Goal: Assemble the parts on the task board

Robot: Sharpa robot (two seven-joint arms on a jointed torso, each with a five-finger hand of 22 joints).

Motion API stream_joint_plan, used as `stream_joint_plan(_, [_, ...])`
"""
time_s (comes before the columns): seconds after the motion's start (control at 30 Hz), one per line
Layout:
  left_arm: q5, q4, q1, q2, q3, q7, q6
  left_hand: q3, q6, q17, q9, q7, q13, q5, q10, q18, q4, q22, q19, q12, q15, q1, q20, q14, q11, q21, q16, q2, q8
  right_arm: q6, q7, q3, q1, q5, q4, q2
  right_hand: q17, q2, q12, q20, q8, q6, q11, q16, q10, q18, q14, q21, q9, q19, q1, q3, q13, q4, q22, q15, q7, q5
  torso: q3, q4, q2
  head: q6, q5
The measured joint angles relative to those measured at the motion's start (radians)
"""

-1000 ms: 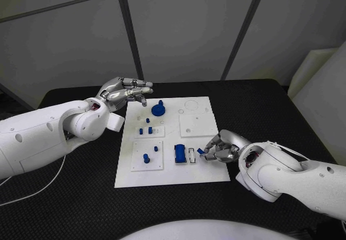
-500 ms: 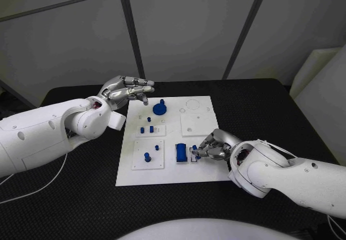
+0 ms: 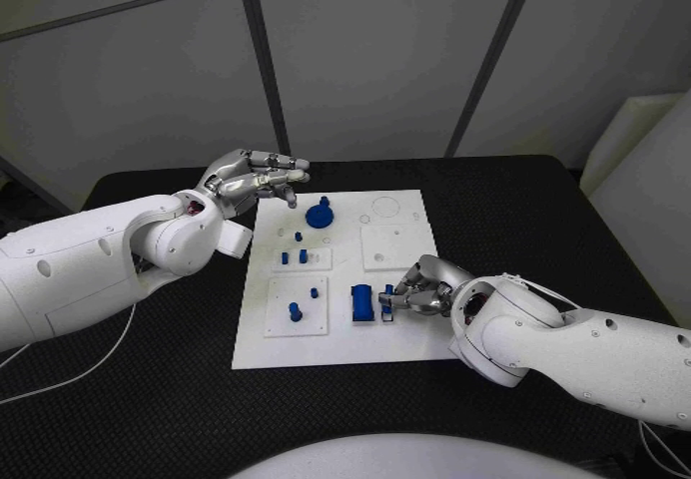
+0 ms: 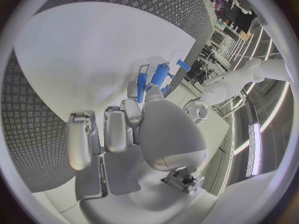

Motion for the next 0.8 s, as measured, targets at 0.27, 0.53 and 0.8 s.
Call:
stream_joint_plan(0.27, [0.0, -0.001, 0.0, 0.0, 0.0, 0.0, 0.0, 0.0, 0.0, 0.0, 0.0, 0.0, 0.0, 0.0, 0.0, 0.0, 0.0, 0.0, 0.0, 0.0, 0.0, 0.0, 0.0, 0.0, 0.0, 0.0, 0.0, 0.0, 0.0, 0.022, -0.01, 0.0, 0.0, -0.005, 0.003, 0.001, 0.003, 0.0, 0.0, 0.0, -0.008, 0.002, 0.0, 0.0, 0.0, 0.0, -0.004, 0.0, -0.003, 0.0, 0.0, 0.0, 0.0, 0.006, 0.0, -0.003, 0.0, 0.0, 0.0, -0.0007, 0.0, -0.001, 0.002])
stream_joint_plan(0.53, [0.0, -0.001, 0.0, 0.0, 0.0, -0.001, 0.001, 0.0, 0.0, 0.0, 0.0, 0.0, 0.0, 0.0, 0.0, 0.0, 0.0, 0.0, 0.0, 0.0, 0.0, 0.0, 0.0, 0.0, 0.0, 0.0, 0.0, 0.0, 0.0, 0.045, -0.016, -0.001, -0.001, -0.005, 0.012, 0.001, 0.003, 0.0, 0.004, 0.0, -0.005, 0.002, 0.0, 0.0, 0.0, 0.0, -0.004, 0.0, 0.003, 0.0, 0.0, 0.002, 0.0, 0.008, 0.0, -0.003, 0.0, -0.004, 0.0001, -0.001, -0.001, -0.002, 0.003])
stream_joint_plan(0.8, [0.0, -0.001, 0.0, 0.0, 0.0, -0.002, 0.002, 0.0, 0.0, 0.0, 0.0, 0.0, 0.0, 0.0, 0.0, 0.0, 0.0, 0.0, 0.0, 0.0, 0.0, 0.0, 0.0, 0.0, 0.0, 0.0, 0.0, 0.0, 0.0, 0.063, -0.018, -0.001, -0.001, -0.006, 0.02, 0.001, 0.002, 0.0, 0.004, 0.0, -0.005, 0.002, -0.003, 0.0, 0.003, 0.0, -0.004, 0.0, 0.006, 0.0, 0.0, 0.002, 0.0, 0.008, 0.0, -0.003, 0.0, -0.004, 0.0001, -0.001, -0.001, -0.004, 0.004])
